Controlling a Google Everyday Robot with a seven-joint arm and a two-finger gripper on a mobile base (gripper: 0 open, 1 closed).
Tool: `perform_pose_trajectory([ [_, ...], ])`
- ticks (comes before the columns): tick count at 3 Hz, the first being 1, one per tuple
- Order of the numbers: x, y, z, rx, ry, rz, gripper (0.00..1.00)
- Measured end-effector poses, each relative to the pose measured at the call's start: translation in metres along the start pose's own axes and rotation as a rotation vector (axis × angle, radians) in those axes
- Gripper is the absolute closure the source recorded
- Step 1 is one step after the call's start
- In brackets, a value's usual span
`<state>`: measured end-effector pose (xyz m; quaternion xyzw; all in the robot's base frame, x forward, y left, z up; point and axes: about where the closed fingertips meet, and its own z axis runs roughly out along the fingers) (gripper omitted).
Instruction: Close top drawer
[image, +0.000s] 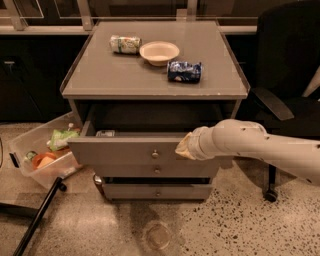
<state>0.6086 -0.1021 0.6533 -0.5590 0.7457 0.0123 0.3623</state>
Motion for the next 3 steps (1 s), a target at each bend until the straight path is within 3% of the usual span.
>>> perform_pose_trajectory([
  [1,-0.004,-0.016,0.002,0.017,0.019,-0.014,0.12],
  [2,-0.004,-0.012,0.0,0.017,0.019,-0.014,0.0],
  [3,-0.002,-0.024,0.018,-0.002,0.041,-0.011,0.0],
])
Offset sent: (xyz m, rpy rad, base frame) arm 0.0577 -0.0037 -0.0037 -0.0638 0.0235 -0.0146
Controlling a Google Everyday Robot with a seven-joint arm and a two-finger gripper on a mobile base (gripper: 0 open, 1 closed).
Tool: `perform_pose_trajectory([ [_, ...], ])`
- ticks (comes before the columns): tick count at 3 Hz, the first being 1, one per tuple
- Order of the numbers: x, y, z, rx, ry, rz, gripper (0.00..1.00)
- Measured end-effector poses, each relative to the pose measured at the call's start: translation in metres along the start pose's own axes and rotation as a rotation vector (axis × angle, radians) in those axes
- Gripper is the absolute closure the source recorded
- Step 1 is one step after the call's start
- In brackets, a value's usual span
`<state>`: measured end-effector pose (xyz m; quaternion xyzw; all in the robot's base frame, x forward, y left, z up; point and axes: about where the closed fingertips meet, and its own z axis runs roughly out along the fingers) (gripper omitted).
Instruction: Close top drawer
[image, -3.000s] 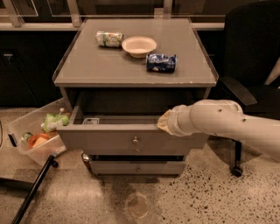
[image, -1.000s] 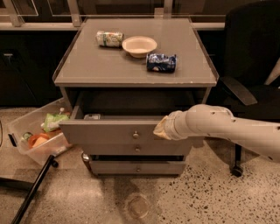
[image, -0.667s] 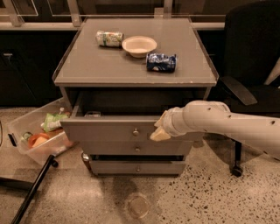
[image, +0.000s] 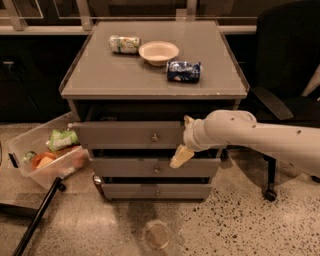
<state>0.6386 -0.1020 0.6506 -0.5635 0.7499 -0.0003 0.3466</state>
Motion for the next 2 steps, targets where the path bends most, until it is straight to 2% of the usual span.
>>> perform_pose_trajectory([
  [1,0.0008,-0.009,0.0111,-0.015,0.012,0.005,0.0],
  [2,0.0061,-0.0058,0.0072,-0.017,0.005,0.029,0.0],
])
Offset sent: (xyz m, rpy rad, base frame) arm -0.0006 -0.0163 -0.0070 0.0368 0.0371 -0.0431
